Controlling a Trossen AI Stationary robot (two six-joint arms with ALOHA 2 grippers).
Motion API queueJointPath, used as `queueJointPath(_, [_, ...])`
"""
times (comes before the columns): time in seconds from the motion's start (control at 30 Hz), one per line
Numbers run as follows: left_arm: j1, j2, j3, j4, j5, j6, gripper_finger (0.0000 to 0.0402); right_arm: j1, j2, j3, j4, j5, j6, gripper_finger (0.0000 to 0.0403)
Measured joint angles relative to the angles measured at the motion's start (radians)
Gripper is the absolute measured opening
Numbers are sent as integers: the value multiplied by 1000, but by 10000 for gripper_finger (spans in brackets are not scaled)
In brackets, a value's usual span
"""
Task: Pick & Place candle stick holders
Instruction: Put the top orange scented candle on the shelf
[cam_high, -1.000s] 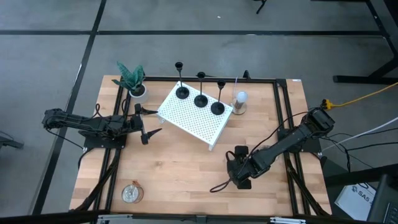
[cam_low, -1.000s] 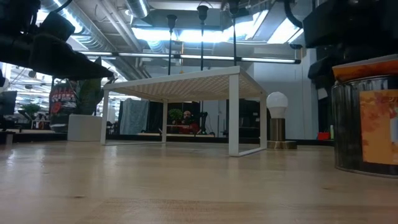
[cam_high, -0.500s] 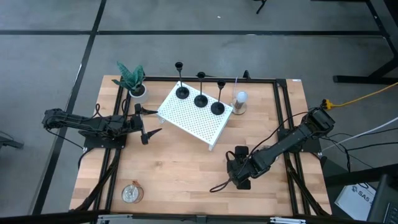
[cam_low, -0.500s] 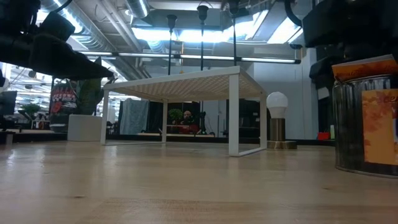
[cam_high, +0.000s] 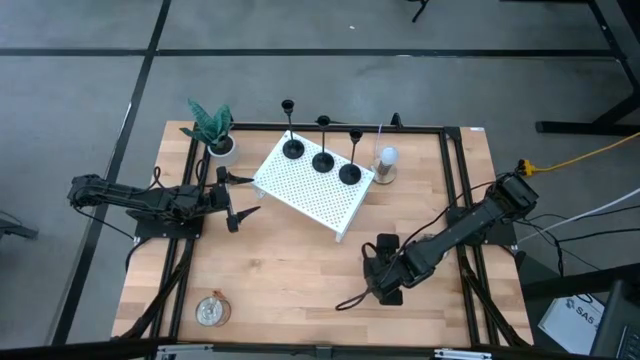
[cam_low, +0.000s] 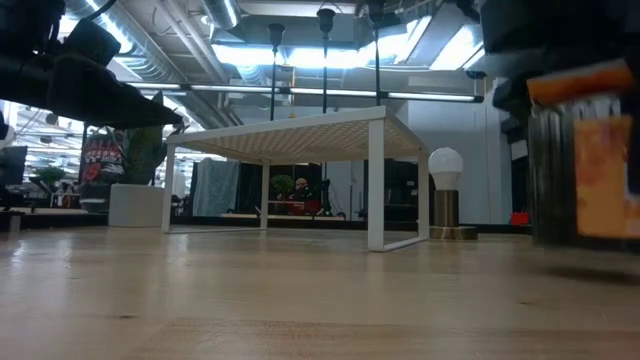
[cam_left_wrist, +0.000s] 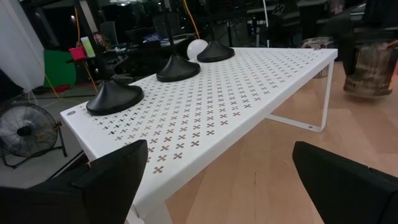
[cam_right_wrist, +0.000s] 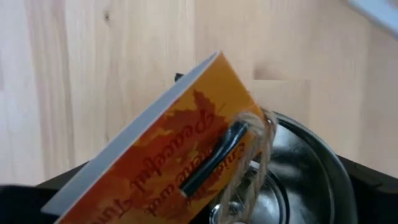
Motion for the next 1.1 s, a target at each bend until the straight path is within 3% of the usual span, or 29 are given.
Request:
queueJointPath(0.2, [0,0,0,0,0,0,400,0,0,103,-107,21,-20,362])
queueJointPath(0.63, [0,0,0,0,0,0,400,-20,0,275,-165,155,-266,362])
queueJointPath(0.87, [0,0,0,0,0,0,400,-60,0,337,-135,138,-341,362])
queueJointPath(1.1, [0,0,0,0,0,0,400,-88,0,368,-114,82,-256,361])
